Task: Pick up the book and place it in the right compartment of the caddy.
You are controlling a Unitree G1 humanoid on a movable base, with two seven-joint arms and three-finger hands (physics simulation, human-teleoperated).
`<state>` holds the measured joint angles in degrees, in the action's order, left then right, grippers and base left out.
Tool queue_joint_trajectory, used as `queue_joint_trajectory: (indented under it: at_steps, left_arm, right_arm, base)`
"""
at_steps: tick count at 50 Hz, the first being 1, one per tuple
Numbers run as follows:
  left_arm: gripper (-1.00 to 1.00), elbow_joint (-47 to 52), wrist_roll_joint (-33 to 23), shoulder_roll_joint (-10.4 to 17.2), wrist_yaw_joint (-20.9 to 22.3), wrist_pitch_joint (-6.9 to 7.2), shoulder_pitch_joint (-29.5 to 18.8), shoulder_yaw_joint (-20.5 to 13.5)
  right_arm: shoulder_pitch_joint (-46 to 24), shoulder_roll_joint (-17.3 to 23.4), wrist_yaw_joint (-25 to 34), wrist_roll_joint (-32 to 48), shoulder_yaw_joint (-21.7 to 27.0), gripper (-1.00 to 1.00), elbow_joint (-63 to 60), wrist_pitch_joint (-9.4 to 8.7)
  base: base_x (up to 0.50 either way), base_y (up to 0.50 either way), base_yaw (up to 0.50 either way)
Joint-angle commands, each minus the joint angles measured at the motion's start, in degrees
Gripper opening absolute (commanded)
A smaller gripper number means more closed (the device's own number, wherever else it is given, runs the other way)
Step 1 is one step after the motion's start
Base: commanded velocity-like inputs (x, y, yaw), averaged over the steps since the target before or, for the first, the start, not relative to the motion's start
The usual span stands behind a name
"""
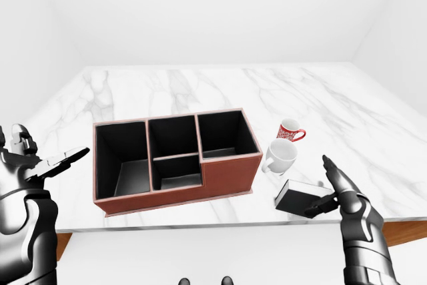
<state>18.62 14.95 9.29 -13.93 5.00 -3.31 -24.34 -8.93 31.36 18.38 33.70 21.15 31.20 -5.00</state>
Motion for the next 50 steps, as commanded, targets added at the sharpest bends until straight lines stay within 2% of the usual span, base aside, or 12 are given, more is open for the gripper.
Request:
queue_joint_trajectory:
  at_steps: [1, 17, 18, 19, 29, 42, 43, 46, 47, 48, 50]
  left_arm:
    - [1.00, 0.00, -0.04, 0.00, -0.04, 0.00, -0.01, 0.06]
    - [1.00, 0.17, -0.02, -0.08, -0.04, 0.00, 0.10, 0.03]
    - [1.00, 0.10, -0.02, -0.08, -0.04, 0.00, 0.10, 0.01]
    - [1.00, 0.07, -0.02, -0.10, -0.02, 0.00, 0.11, 0.03]
    - [1.00, 0.08, 0.00, -0.02, -0.10, 0.00, -0.01, 0.04]
    - [1.00, 0.06, 0.00, 0.01, -0.15, 0.00, -0.09, 0.00]
    - [1.00, 0.05, 0.02, 0.02, -0.15, 0.00, -0.11, 0.01]
    - [1.00, -0.09, -0.04, 0.02, -0.15, 0.00, -0.13, 0.06]
    - [1.00, -0.16, -0.02, 0.02, -0.15, 0.00, -0.13, 0.05]
    - [1.00, -0.16, -0.01, 0.03, -0.15, 0.00, -0.12, 0.05]
    - [1.00, -0.16, -0.03, 0.01, -0.16, 0.00, -0.08, 0.09]
  right_arm:
    - [-0.56, -0.02, -2.11, -0.23, -2.28, 1.00, 4.93, 0.00]
    - [-1.03, -0.03, -2.67, -0.66, -4.09, 1.00, 8.58, 0.71]
    - [-1.34, -0.02, -2.99, -0.73, -4.18, -0.48, 9.45, 1.23]
    - [-0.96, -0.11, -2.44, -0.96, -4.14, -1.00, 8.75, 1.14]
    - [-0.88, -0.13, -2.04, -1.12, -3.96, -1.00, 8.85, 1.72]
    - [-0.58, -0.31, -1.31, -1.40, -3.78, -1.00, 7.49, 1.52]
    - [-0.75, -0.42, -1.84, -1.34, -3.94, -1.00, 8.41, 2.14]
    - [-0.17, -0.54, -0.88, -1.32, -3.75, -1.00, 6.45, 1.22]
    - [-0.21, -0.66, -1.15, -1.26, -3.79, -1.00, 6.81, 1.64]
    - [0.46, -0.68, 0.09, -1.29, -3.37, -1.00, 4.21, 0.48]
    - [1.41, -1.01, 1.29, -1.04, -2.53, -1.00, 0.95, 0.00]
  base:
    - [0.00, 0.00, 0.00]
    - [0.00, 0.00, 0.00]
    - [0.00, 0.00, 0.00]
    - [0.00, 0.00, 0.00]
    - [0.00, 0.00, 0.00]
    - [0.00, 0.00, 0.00]
    - [0.00, 0.00, 0.00]
    - [0.00, 0.00, 0.00]
    - [0.00, 0.00, 0.00]
    - [0.00, 0.00, 0.00]
    - [0.00, 0.00, 0.00]
